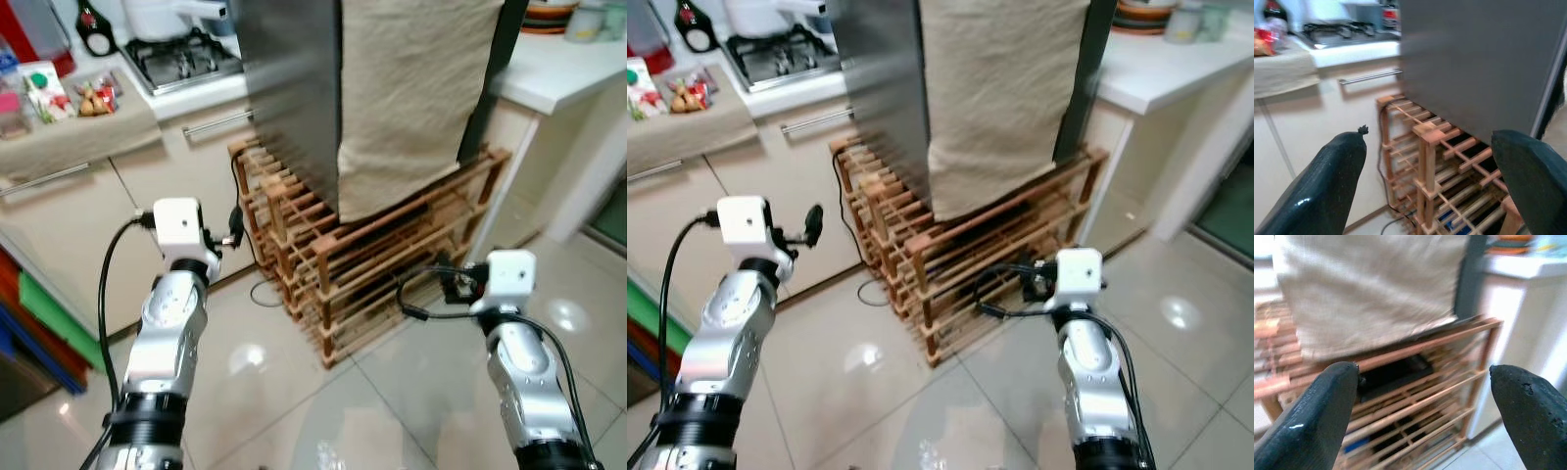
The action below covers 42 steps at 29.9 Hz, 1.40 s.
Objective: Restocking fridge
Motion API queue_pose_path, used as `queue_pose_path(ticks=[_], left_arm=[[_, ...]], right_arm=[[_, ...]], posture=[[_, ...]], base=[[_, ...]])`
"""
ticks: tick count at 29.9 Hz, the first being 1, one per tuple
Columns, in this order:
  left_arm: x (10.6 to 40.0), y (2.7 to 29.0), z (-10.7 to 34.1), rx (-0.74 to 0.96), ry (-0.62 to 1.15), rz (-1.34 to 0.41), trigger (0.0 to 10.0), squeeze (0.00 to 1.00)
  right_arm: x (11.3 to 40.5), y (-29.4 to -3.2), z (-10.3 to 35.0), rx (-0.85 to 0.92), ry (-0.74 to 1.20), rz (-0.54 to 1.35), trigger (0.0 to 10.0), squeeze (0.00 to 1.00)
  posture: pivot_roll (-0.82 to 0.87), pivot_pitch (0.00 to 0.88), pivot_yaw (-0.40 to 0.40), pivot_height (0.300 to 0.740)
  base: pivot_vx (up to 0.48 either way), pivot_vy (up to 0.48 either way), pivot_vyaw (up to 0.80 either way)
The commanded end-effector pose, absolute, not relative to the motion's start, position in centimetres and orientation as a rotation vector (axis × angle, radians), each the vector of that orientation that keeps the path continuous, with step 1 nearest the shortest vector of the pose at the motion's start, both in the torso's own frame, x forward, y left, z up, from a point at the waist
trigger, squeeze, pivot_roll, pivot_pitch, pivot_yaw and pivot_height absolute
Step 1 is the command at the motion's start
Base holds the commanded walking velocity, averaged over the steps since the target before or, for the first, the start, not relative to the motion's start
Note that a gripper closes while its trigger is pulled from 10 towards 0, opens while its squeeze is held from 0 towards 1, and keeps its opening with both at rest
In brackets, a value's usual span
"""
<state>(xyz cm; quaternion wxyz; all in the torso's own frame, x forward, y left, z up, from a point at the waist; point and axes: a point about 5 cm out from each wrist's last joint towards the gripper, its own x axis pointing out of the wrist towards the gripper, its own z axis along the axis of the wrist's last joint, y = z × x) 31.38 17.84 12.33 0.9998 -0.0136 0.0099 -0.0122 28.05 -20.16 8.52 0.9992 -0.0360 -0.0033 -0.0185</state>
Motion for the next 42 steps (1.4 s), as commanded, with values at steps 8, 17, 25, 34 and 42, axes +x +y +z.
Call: queue_pose_path(ticks=[8, 17, 25, 34, 42], left_arm=[[31.3, 16.8, 12.4, -0.077, 0.026, -0.093, 10.0, 0.0], [31.6, 15.7, 13.7, -0.146, -0.045, -0.136, 10.0, 0.0], [32.0, 16.3, 13.7, -0.104, -0.038, -0.116, 10.0, 0.0], [32.5, 16.7, 13.9, -0.047, -0.043, -0.099, 10.0, 0.0], [32.4, 17.1, 13.9, -0.07, -0.063, -0.092, 10.0, 0.0]], right_arm=[[28.2, -20.9, 10.5, -0.046, -0.095, -0.117, 10.0, 0.0], [28.7, -20.4, 10.5, -0.036, -0.073, -0.101, 10.0, 0.0], [28.6, -20.3, 10.6, -0.029, -0.079, -0.1, 10.0, 0.0], [29.0, -19.3, 10.7, -0.036, -0.094, -0.054, 10.0, 0.0], [29.0, -19.0, 10.6, -0.052, -0.085, -0.032, 10.0, 0.0]], posture=[[-0.09, 0.0, 0.069, 0.74], [-0.1, 0.0, 0.067, 0.74], [-0.1, 0.0, 0.073, 0.74], [-0.1, 0.0, 0.077, 0.74], [-0.1, 0.0, 0.073, 0.74]], base=[[0.0, 0.0, -0.74], [0.0, 0.0, -0.74], [0.0, 0.0, -0.74], [0.0, 0.0, -0.66], [0.162, 0.0, 0.0]])
